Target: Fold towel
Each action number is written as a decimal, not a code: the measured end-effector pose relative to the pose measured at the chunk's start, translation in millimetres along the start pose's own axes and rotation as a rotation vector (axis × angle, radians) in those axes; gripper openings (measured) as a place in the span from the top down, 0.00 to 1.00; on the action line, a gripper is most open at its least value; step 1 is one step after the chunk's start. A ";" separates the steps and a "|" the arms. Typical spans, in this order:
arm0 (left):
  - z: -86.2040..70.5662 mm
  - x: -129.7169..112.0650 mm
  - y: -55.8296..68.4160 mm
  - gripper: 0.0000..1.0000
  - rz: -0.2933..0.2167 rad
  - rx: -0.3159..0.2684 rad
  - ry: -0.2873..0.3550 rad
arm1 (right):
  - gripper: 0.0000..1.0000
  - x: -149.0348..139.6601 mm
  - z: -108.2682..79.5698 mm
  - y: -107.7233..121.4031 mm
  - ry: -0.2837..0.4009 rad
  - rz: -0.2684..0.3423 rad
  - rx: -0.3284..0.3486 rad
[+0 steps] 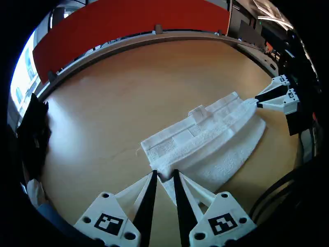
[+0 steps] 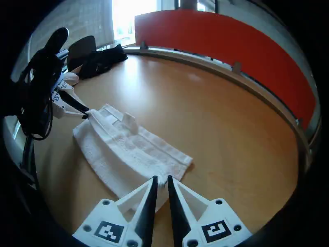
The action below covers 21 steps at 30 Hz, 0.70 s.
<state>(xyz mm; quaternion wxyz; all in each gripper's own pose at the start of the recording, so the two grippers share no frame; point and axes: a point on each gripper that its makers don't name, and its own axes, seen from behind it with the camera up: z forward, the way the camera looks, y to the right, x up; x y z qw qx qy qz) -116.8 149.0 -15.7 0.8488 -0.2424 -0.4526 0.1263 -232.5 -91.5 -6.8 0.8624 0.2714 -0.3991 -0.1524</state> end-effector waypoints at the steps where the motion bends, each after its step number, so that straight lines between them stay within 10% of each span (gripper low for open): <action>1: 0.7 0.1 -1.0 0.68 0.003 0.004 -0.001 | 0.77 -0.5 0.8 1.3 -0.002 -0.001 -0.005; 15: 5.8 9.3 -14.0 0.60 0.024 0.045 0.008 | 0.55 4.1 10.3 21.7 -0.006 -0.022 -0.062; 21: 2.2 17.4 -22.5 0.28 0.036 0.075 0.032 | 0.33 9.6 10.5 31.3 0.008 -0.033 -0.093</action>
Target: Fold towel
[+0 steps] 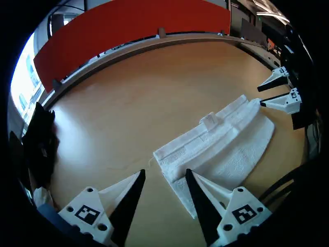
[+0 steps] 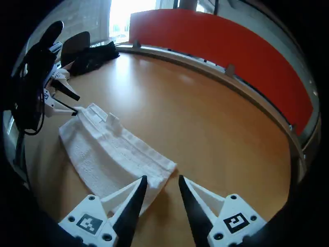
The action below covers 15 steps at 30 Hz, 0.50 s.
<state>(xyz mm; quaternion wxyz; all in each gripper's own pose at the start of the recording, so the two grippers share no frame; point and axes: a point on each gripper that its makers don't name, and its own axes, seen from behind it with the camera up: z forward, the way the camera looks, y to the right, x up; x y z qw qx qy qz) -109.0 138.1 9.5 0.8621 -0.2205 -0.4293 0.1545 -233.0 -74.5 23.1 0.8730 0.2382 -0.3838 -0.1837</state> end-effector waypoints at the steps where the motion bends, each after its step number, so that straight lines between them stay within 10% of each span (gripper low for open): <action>1: -0.8 0.8 -2.0 0.23 -0.001 0.007 0.004 | 0.30 0.9 -0.2 1.2 0.004 0.001 -0.004; 5: -4.3 2.2 -9.4 0.08 -0.012 0.031 0.014 | 0.00 3.8 -1.6 5.0 0.019 0.007 -0.018; 15: -8.9 0.6 -14.9 0.04 -0.045 0.042 0.015 | 0.00 2.7 -6.7 7.2 0.029 0.012 -0.033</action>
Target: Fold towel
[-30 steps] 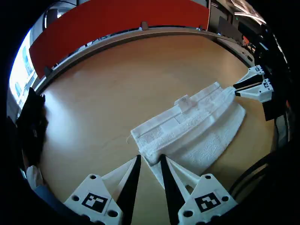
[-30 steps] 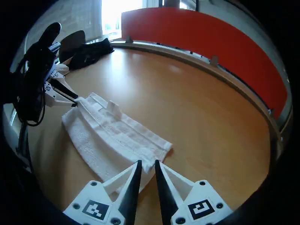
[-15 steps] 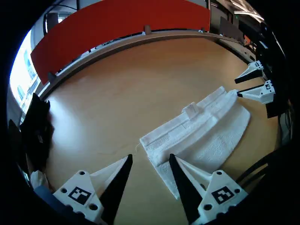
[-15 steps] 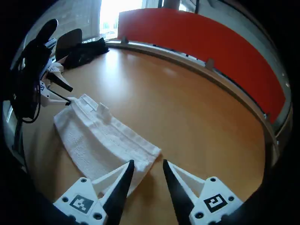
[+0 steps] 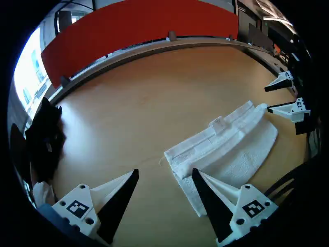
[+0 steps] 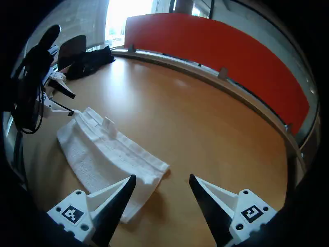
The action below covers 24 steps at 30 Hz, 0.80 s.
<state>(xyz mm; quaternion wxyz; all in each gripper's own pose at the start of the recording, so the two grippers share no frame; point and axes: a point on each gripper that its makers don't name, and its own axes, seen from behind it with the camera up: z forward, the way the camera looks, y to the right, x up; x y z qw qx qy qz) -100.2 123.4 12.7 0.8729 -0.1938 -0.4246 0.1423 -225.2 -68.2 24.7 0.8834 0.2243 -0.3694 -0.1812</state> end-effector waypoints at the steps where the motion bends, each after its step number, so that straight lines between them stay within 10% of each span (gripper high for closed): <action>1: -0.2 0.6 -0.6 0.04 0.002 0.003 0.000 | 0.00 0.5 0.0 0.4 0.000 0.000 -0.001; 24: -0.4 8.1 -14.0 0.04 0.005 0.043 0.009 | 0.00 12.5 4.6 9.7 0.011 -0.014 -0.030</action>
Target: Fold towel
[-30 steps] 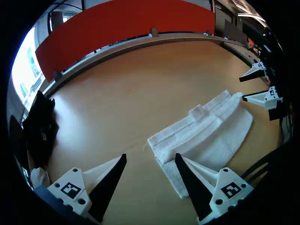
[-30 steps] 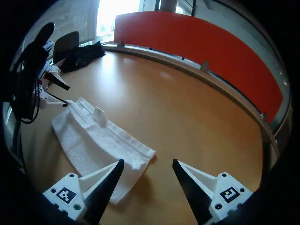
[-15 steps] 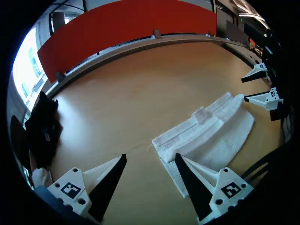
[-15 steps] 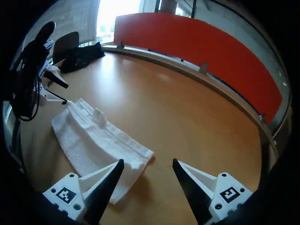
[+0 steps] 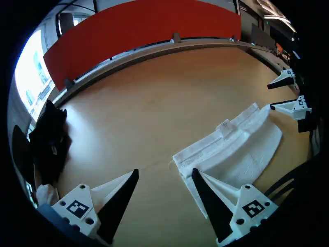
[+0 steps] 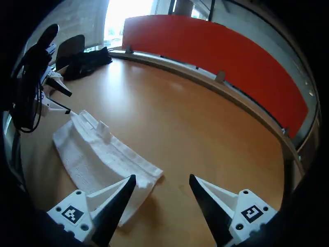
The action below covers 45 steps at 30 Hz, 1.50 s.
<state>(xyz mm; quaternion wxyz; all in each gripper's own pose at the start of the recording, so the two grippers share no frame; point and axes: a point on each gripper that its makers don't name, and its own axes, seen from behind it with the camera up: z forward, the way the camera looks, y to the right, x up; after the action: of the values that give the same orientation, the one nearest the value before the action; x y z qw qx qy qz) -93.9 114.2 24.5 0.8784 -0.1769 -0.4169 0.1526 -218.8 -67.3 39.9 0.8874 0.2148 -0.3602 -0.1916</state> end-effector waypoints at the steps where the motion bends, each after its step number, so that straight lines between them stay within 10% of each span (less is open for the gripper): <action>1: 0.3 0.5 -0.5 0.04 -0.001 0.001 0.000 | 0.00 0.4 0.7 0.3 0.000 0.000 -0.001; 19: -4.1 -3.8 -7.2 0.04 -0.019 0.009 0.000 | 0.00 0.1 -2.0 -0.8 -0.003 -0.006 0.007; 45: -49.0 -77.5 24.9 0.04 -0.151 -0.026 -0.038 | 0.00 -63.0 -59.4 -48.2 -0.031 0.048 0.045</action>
<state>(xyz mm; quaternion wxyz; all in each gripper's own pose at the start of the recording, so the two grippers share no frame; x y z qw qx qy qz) -105.3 95.3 -67.9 0.8771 -0.1535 -0.4473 0.0840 -227.0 -61.9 -58.7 0.8810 0.2229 -0.3829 -0.1656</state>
